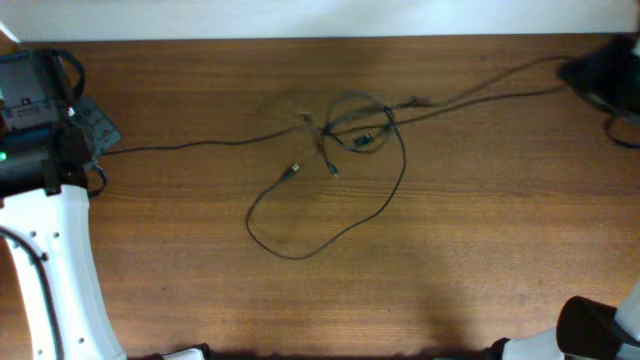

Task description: Untangle cables

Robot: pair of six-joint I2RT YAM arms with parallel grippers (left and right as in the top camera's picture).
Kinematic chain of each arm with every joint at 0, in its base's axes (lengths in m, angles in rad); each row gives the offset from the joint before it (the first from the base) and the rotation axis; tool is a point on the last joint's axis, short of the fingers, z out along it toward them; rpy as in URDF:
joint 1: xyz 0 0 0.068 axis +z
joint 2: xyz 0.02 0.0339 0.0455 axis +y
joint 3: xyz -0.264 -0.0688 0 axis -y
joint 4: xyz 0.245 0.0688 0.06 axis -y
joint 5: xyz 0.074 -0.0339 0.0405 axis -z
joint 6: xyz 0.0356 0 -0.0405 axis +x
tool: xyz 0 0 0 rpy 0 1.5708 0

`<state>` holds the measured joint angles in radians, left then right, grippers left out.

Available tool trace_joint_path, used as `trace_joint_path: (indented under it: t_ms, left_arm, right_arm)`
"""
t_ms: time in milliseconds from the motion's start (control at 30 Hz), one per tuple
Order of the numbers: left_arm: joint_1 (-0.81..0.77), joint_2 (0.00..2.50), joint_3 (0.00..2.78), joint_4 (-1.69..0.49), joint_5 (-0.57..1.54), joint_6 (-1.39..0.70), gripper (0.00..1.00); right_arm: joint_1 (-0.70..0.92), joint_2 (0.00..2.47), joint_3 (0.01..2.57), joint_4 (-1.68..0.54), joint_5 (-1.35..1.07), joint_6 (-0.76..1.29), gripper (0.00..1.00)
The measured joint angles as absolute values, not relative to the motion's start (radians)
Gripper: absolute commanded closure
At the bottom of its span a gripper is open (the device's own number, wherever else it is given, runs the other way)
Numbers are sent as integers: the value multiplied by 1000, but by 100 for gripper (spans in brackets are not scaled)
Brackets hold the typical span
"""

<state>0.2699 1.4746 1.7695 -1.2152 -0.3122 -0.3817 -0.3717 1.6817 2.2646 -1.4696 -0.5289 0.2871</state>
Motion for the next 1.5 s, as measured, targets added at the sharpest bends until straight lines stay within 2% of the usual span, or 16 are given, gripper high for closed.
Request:
trace_joint_path:
  t_ms: [200, 333, 500, 600, 700, 867, 967, 1000, 1033, 1067, 1100, 1133, 1167, 1200, 1300, 1500]
  left_arm:
    - [393, 1538, 1769, -1203, -388, -382, 100]
    - [501, 1539, 1769, -1192, -384, -383, 100]
    - [637, 1541, 1769, -1190, -255, -391, 100]
    - [688, 1555, 1769, -1185, -117, -374, 100]
    - [657, 1568, 1769, -1162, 39, -278, 100]
    - [430, 1570, 1769, -1181, 306, -67, 100]
    - [312, 1571, 1769, -1221, 362, -17, 89]
    - [287, 1571, 1769, -1232, 364, -12, 85]
    - [258, 1571, 1769, -1243, 363, -4, 77]
    - [227, 1577, 1769, -1250, 355, 2, 73]
    - [210, 1584, 1769, -1256, 344, 0, 59]
    - [200, 1594, 1769, -1261, 336, 2, 54]
    - [190, 1604, 1769, -1266, 329, 2, 43]
    - [178, 1618, 1769, -1269, 321, 6, 41]
    - [162, 1645, 1769, -1269, 314, 4, 38]
    - [162, 1704, 1769, -1266, 309, -20, 38]
  right_arm:
    - [-614, 1682, 2265, -1510, -486, 258, 96]
    - [-680, 1701, 2265, -1519, -487, 254, 96]
    - [-761, 1764, 2265, -1557, -535, 239, 96]
    - [-750, 1785, 2265, -1563, -662, 138, 96]
    - [-609, 1787, 2265, -1637, -710, 19, 96]
    - [-131, 1793, 2265, -1665, -654, -80, 92]
    - [102, 1813, 2265, -1631, -489, 2, 72]
    - [162, 1830, 2265, -1618, -431, 45, 55]
    - [202, 1849, 2265, -1611, -386, 68, 41]
    - [236, 1875, 2265, -1608, -345, 97, 34]
    - [250, 1898, 2265, -1606, -320, 112, 31]
    - [257, 1915, 2265, -1605, -305, 115, 30]
    - [260, 1939, 2265, -1604, -295, 133, 30]
    - [262, 1963, 2265, -1603, -284, 141, 31]
    - [264, 2012, 2265, -1593, -270, 177, 33]
    - [323, 2179, 2265, -1571, -262, 248, 46]
